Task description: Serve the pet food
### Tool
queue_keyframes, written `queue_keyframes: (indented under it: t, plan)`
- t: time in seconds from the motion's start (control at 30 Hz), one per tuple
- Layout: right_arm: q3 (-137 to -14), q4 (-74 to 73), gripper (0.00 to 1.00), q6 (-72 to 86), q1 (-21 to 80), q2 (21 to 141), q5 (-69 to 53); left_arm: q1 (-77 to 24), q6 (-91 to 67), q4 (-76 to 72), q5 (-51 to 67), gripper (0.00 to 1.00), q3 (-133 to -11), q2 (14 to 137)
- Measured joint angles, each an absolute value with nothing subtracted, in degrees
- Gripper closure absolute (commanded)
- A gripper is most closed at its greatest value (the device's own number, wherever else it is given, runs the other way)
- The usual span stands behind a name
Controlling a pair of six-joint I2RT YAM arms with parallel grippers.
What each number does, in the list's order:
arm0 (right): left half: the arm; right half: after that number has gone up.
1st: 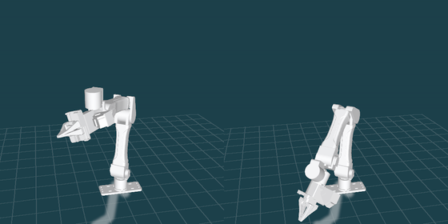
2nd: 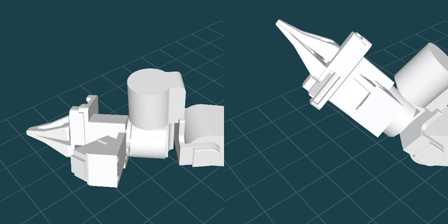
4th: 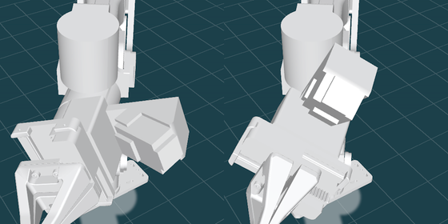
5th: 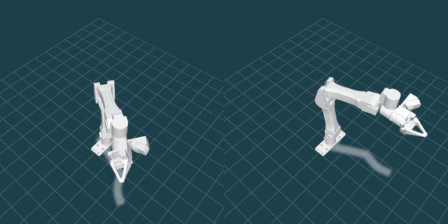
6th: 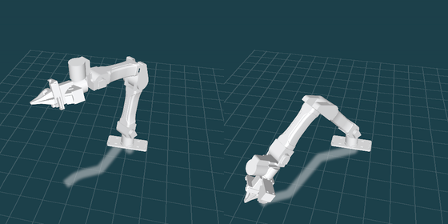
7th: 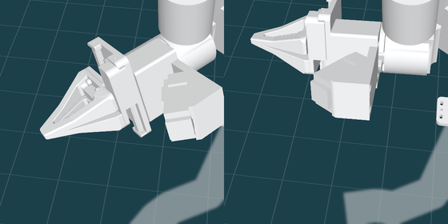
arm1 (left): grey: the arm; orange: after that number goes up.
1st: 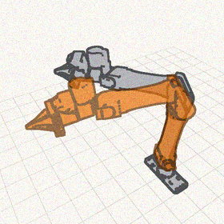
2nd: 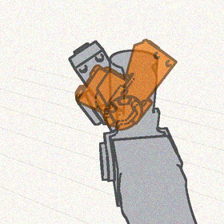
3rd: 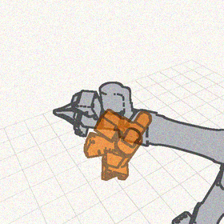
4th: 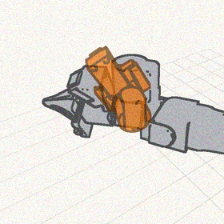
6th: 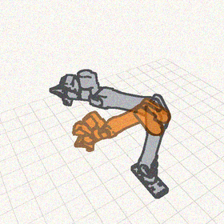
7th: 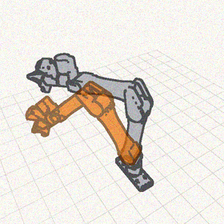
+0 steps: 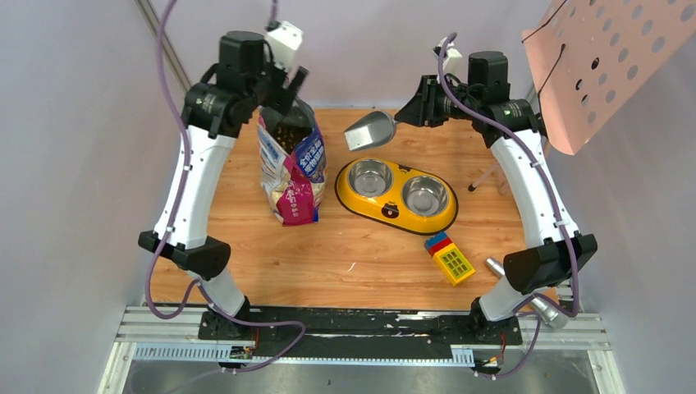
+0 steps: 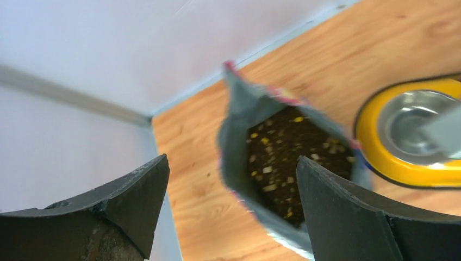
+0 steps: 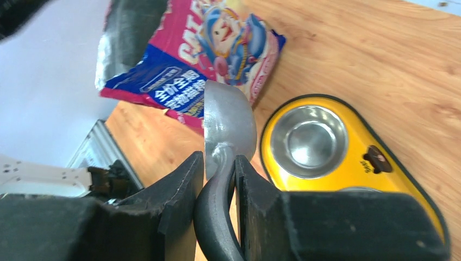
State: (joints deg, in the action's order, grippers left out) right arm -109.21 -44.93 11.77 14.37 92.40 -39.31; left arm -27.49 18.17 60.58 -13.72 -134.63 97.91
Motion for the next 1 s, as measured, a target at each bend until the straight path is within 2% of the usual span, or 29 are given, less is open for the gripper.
queue_keyframes:
  t: [0.27,0.53,0.63,0.8,1.0]
  plan:
    - [-109.6,-46.5,1.0,10.1,14.5,92.3,-30.8,-10.8,6.7,64.3,-8.8,0.16,-129.7,98.0]
    - [-122.7,-45.5,1.0,10.7,14.8,96.2,-24.8,-8.2,1.5,68.2,-0.9,0.28,-126.0,101.3]
    - [-125.6,-43.9,1.0,11.1,15.4,97.2,-24.5,-8.2,0.6,68.5,0.9,0.28,-126.1,102.6]
    - [-125.5,-43.5,1.0,11.7,17.4,97.7,-24.6,-8.2,-0.7,68.9,2.2,0.21,-128.1,103.7]
    - [-124.0,-43.5,1.0,11.9,18.0,97.8,-24.9,-8.2,-4.4,66.8,2.6,0.21,-129.1,101.5]
